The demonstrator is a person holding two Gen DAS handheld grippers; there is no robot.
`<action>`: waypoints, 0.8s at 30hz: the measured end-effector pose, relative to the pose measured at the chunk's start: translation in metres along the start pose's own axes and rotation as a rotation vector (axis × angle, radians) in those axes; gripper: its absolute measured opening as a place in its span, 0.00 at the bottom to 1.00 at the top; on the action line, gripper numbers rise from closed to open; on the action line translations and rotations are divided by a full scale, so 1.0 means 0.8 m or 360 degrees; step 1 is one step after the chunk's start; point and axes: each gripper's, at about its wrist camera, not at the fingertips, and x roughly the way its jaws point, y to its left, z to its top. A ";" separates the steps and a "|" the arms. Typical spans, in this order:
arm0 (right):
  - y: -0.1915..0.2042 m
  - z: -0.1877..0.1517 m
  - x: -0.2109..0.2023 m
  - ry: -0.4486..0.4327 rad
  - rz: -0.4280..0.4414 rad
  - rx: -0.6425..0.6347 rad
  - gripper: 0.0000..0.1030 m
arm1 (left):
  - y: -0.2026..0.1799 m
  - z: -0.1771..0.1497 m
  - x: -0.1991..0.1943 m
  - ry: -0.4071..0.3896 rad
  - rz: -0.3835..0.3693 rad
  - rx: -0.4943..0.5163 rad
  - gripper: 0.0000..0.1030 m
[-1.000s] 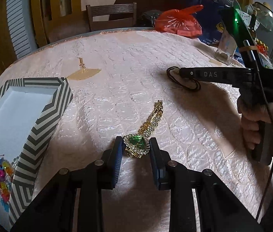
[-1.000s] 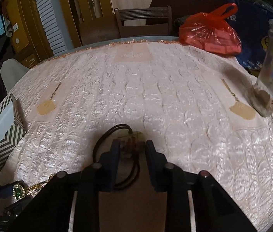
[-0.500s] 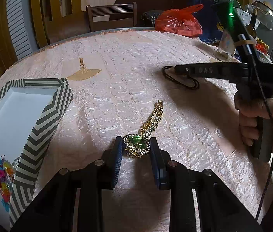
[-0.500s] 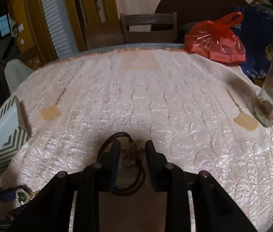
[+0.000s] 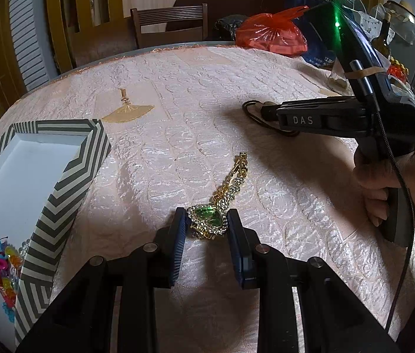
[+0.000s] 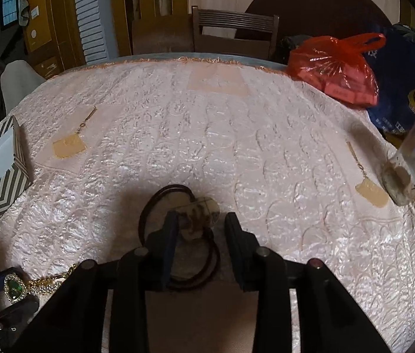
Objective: Organize jewelry
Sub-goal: 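Lift the gold necklace with the left tool while the right tool lifts the black hair tie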
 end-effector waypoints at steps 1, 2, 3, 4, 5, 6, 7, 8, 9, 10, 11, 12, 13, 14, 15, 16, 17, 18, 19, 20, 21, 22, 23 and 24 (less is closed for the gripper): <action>0.000 0.000 -0.001 -0.0003 -0.0003 0.0000 0.28 | 0.000 0.000 0.000 0.0000 -0.0003 -0.0002 0.37; 0.000 -0.001 -0.002 -0.0006 -0.0011 -0.0007 0.22 | 0.001 0.000 0.000 0.0000 -0.0008 -0.0005 0.38; 0.000 -0.002 -0.003 -0.0007 -0.0015 -0.0013 0.22 | 0.000 0.000 0.000 0.0000 -0.0011 -0.0006 0.38; 0.000 -0.005 -0.006 -0.0009 -0.0026 -0.0012 0.22 | 0.001 0.000 0.000 0.0001 -0.0021 -0.0006 0.40; -0.001 -0.009 -0.009 -0.0010 -0.0032 -0.0009 0.22 | 0.000 0.000 0.001 0.0002 -0.0029 -0.0002 0.42; -0.003 -0.012 -0.013 -0.0005 -0.0032 0.0002 0.22 | -0.002 0.000 0.001 0.0003 -0.0035 0.0004 0.45; -0.006 -0.017 -0.017 0.0008 -0.0031 0.0027 0.22 | -0.003 0.000 0.001 0.0006 -0.0041 0.0016 0.47; -0.011 -0.021 -0.022 0.0026 -0.0031 0.0062 0.22 | -0.005 0.000 0.001 0.0006 -0.0040 0.0021 0.47; -0.015 -0.025 -0.027 0.0045 -0.0026 0.0095 0.22 | -0.004 0.000 0.001 0.0006 -0.0043 0.0022 0.48; -0.019 -0.029 -0.032 0.0065 -0.0018 0.0125 0.22 | -0.004 0.000 0.001 0.0006 -0.0049 0.0017 0.48; -0.023 -0.036 -0.040 0.0092 -0.0016 0.0162 0.22 | -0.003 0.000 0.001 0.0005 -0.0059 0.0009 0.48; -0.025 -0.041 -0.046 0.0120 -0.0025 0.0182 0.22 | 0.000 0.000 0.000 0.0002 -0.0080 -0.0008 0.48; -0.027 -0.047 -0.051 0.0141 -0.0032 0.0193 0.22 | 0.003 0.000 0.000 -0.0001 -0.0100 -0.0024 0.47; -0.027 -0.056 -0.058 0.0158 -0.0039 0.0197 0.22 | 0.005 0.001 0.000 -0.0003 -0.0115 -0.0037 0.47; -0.025 -0.064 -0.066 0.0177 -0.0056 0.0193 0.22 | 0.010 0.001 -0.001 -0.0007 -0.0147 -0.0063 0.48; -0.023 -0.071 -0.072 0.0195 -0.0075 0.0194 0.22 | 0.011 0.001 -0.001 -0.0009 -0.0165 -0.0077 0.48; -0.022 -0.082 -0.081 0.0207 -0.0073 0.0215 0.22 | 0.014 0.001 -0.001 -0.0011 -0.0182 -0.0088 0.48; -0.020 -0.089 -0.086 0.0208 -0.0056 0.0231 0.22 | 0.013 0.002 0.000 -0.0010 -0.0180 -0.0076 0.48; -0.017 -0.097 -0.093 0.0202 -0.0045 0.0241 0.22 | 0.009 0.003 0.001 -0.0006 -0.0166 -0.0050 0.48; -0.015 -0.103 -0.097 0.0195 -0.0046 0.0248 0.22 | 0.006 0.005 0.002 -0.0002 -0.0147 -0.0023 0.48; -0.012 -0.108 -0.101 0.0184 -0.0048 0.0252 0.22 | 0.002 0.007 0.005 0.0003 -0.0127 0.0012 0.48; -0.009 -0.113 -0.104 0.0172 -0.0045 0.0247 0.22 | 0.000 0.008 0.006 0.0006 -0.0113 0.0038 0.47; -0.006 -0.116 -0.105 0.0164 -0.0048 0.0233 0.22 | -0.002 0.008 0.007 0.0008 -0.0098 0.0057 0.46; -0.004 -0.119 -0.107 0.0155 -0.0059 0.0210 0.22 | -0.004 0.008 0.008 0.0009 -0.0077 0.0082 0.44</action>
